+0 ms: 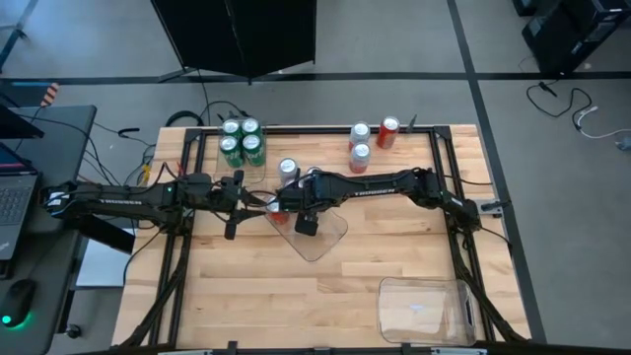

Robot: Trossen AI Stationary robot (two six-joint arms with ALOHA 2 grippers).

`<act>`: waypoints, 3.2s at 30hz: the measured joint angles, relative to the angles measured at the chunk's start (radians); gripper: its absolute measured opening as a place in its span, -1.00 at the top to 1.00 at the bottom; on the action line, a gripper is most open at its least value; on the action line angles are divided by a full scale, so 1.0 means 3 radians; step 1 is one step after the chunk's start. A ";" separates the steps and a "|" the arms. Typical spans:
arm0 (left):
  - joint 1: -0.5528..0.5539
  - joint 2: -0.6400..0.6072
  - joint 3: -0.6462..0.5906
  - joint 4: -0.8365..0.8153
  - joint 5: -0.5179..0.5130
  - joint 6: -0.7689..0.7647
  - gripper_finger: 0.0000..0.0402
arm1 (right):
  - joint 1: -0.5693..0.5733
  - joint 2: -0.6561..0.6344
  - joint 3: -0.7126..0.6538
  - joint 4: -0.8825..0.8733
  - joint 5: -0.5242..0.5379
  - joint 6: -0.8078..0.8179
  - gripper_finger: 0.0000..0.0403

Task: Sort soda cans
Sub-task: Put the bottom orange soda can into the center transparent bin, then put the orange soda can into the center transparent bin

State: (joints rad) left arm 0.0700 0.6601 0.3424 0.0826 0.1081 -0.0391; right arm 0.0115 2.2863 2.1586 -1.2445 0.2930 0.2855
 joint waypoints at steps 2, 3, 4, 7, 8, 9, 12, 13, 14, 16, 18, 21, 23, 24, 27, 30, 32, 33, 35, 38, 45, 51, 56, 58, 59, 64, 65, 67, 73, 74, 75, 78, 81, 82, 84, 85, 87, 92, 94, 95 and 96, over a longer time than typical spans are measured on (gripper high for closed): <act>0.0000 0.0000 0.0000 -0.0003 -0.0001 -0.0008 0.35 | -0.0001 0.0009 -0.0001 -0.0017 -0.0008 -0.0016 -0.83; 0.0000 0.0000 0.0000 -0.0004 -0.0004 -0.0010 0.35 | -0.0001 0.0005 0.0002 -0.0047 -0.0007 -0.0023 -0.88; 0.0000 0.0000 0.0000 -0.0002 -0.0003 -0.0010 0.35 | 0.0003 0.0003 0.0015 -0.0081 0.0005 -0.0037 -0.92; 0.0000 0.0000 0.0000 0.0003 -0.0002 -0.0009 0.35 | 0.0023 0.0003 0.0139 -0.0182 0.0130 -0.0077 -0.95; 0.0000 0.0000 0.0000 0.0003 -0.0003 -0.0009 0.35 | 0.0027 0.0001 0.0193 -0.0227 0.0160 -0.0086 -0.94; 0.0000 0.0000 0.0000 0.0003 -0.0001 -0.0010 0.35 | 0.0034 -0.0004 0.0247 -0.0264 0.0185 -0.0100 -0.93; 0.0000 0.0000 0.0000 0.0001 -0.0001 -0.0013 0.35 | 0.0041 -0.0005 0.0445 -0.0367 0.0215 -0.0113 -0.89; 0.0000 0.0000 0.0000 0.0002 0.0000 -0.0013 0.35 | 0.0041 -0.0005 0.0509 -0.0389 0.0220 -0.0119 -0.88; 0.0000 0.0000 0.0000 0.0001 0.0000 -0.0013 0.35 | 0.0041 -0.0010 0.0569 -0.0401 0.0227 -0.0146 -0.88; 0.0000 0.0000 0.0000 0.0001 0.0001 -0.0017 0.35 | 0.0041 -0.0018 0.0664 -0.0422 0.0228 -0.0189 -0.87; 0.0000 0.0000 0.0000 0.0000 0.0001 -0.0059 0.35 | 0.0037 -0.0092 0.0633 -0.0437 0.0233 -0.0231 -0.86; 0.0000 0.0000 0.0000 -0.0014 0.0002 -0.0071 0.35 | 0.0039 -0.0190 0.0654 -0.0626 0.0305 -0.0178 -0.83; 0.0000 0.0000 0.0000 -0.0026 0.0001 -0.0071 0.35 | 0.0033 -0.0310 0.0647 -0.0782 0.0435 -0.0145 -0.77; 0.0000 0.0001 0.0000 -0.0029 0.0001 -0.0071 0.35 | 0.0024 -0.0374 0.0647 -0.0877 0.0520 -0.0140 -0.73; 0.0000 0.0001 0.0000 -0.0032 0.0001 -0.0071 0.35 | -0.0081 -0.0546 0.0647 -0.1099 0.0816 -0.0050 -0.57; 0.0000 0.0000 0.0000 -0.0032 0.0003 -0.0072 0.35 | -0.0285 -0.0750 0.0540 -0.1070 0.0855 -0.0034 -0.37; 0.0000 0.0000 0.0000 -0.0034 0.0003 -0.0073 0.35 | -0.0465 -0.0873 0.0442 -0.1081 0.0855 -0.0025 -0.23; 0.0000 0.0001 0.0000 -0.0038 0.0003 -0.0078 0.35 | -0.0568 -0.0936 0.0358 -0.1083 0.0854 0.0000 -0.16; 0.0000 0.0000 0.0000 -0.0041 0.0003 -0.0085 0.35 | -0.0792 -0.1052 0.0135 -0.1074 0.0852 0.0014 -0.03; 0.0000 0.0000 0.0000 -0.0084 0.0003 -0.0085 0.35 | -0.1141 -0.1261 -0.0288 -0.0973 0.0785 0.0012 0.14; 0.0000 0.0001 0.0000 -0.0128 0.0003 -0.0085 0.35 | -0.2009 -0.1804 -0.1471 -0.0054 0.0132 -0.0190 0.39; 0.0000 0.0000 0.0000 -0.0122 0.0003 -0.0088 0.35 | -0.2567 -0.1972 -0.1958 0.0411 -0.0255 -0.0322 0.42; 0.0000 0.0000 0.0000 -0.0113 0.0003 -0.0150 0.35 | -0.2777 -0.1962 -0.1975 0.0418 -0.0404 -0.0424 0.40; 0.0000 0.0000 0.0000 -0.0112 0.0003 -0.0152 0.35 | -0.2803 -0.1961 -0.1966 0.0406 -0.0466 -0.0422 0.36; 0.0000 0.0000 0.0000 -0.0111 0.0003 -0.0153 0.35 | -0.2814 -0.1961 -0.1963 0.0411 -0.0480 -0.0418 0.32; 0.0000 0.0000 0.0000 -0.0112 0.0003 -0.0173 0.35 | -0.2820 -0.1961 -0.1962 0.0463 -0.0451 -0.0404 0.01; 0.0000 0.0000 0.0000 -0.0114 0.0003 -0.0183 0.35 | -0.2826 -0.1961 -0.1962 0.0491 -0.0453 -0.0403 -0.07; 0.0000 0.0000 0.0000 -0.0121 0.0003 -0.0229 0.35 | -0.2849 -0.1961 -0.1962 0.0549 -0.0493 -0.0402 -0.25; 0.0000 0.0000 0.0000 -0.0123 0.0003 -0.0238 0.35 | -0.3040 -0.1959 -0.1966 0.0584 -0.0582 -0.0402 -0.67; 0.0000 0.0000 0.0000 -0.0123 0.0003 -0.0238 0.35 | -0.3078 -0.1959 -0.1979 0.0586 -0.0632 -0.0402 -0.71; 0.0000 0.0000 0.0000 -0.0123 0.0003 -0.0238 0.35 | -0.3112 -0.1959 -0.2001 0.0585 -0.0682 -0.0403 -0.74; 0.0000 0.0000 0.0000 -0.0124 0.0003 -0.0238 0.35 | -0.3168 -0.1959 -0.2141 0.0727 -0.0812 -0.0405 -0.79; 0.0000 0.0000 0.0000 -0.0125 0.0003 -0.0238 0.35 | -0.3187 -0.1958 -0.2343 0.0973 -0.0902 -0.0444 -0.79; 0.0000 0.0000 0.0000 -0.0124 0.0003 -0.0238 0.35 | -0.3187 -0.1958 -0.2409 0.1062 -0.0904 -0.0477 -0.79; 0.0000 0.0000 0.0000 -0.0124 0.0003 -0.0238 0.35 | -0.3191 -0.1954 -0.2517 0.1200 -0.0904 -0.0517 -0.77; -0.0001 0.0000 0.0000 -0.0125 0.0003 -0.0238 0.35 | -0.3197 -0.1954 -0.2558 0.1244 -0.0891 -0.0527 -0.76; -0.0001 0.0000 0.0000 -0.0123 0.0003 -0.0237 0.35 | -0.3209 -0.1956 -0.2640 0.1357 -0.0891 -0.0527 -0.75; -0.0001 0.0000 0.0000 -0.0123 0.0003 -0.0237 0.35 | -0.3242 -0.1954 -0.2803 0.1508 -0.0878 -0.0526 -0.70; -0.0001 0.0000 0.0000 -0.0122 0.0003 -0.0237 0.35 | -0.3250 -0.1954 -0.2853 0.1531 -0.0879 -0.0527 -0.67; -0.0001 0.0000 0.0000 -0.0122 0.0003 -0.0237 0.35 | -0.3251 -0.1954 -0.2874 0.1553 -0.0878 -0.0528 -0.65; 0.0000 0.0000 0.0000 -0.0123 0.0003 -0.0237 0.35 | -0.3251 -0.1954 -0.2889 0.1561 -0.0878 -0.0528 -0.63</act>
State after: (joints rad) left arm 0.0699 0.6601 0.3424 0.0456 0.1089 -0.1101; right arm -0.9638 1.7000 1.2920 -0.7763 0.0296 0.1272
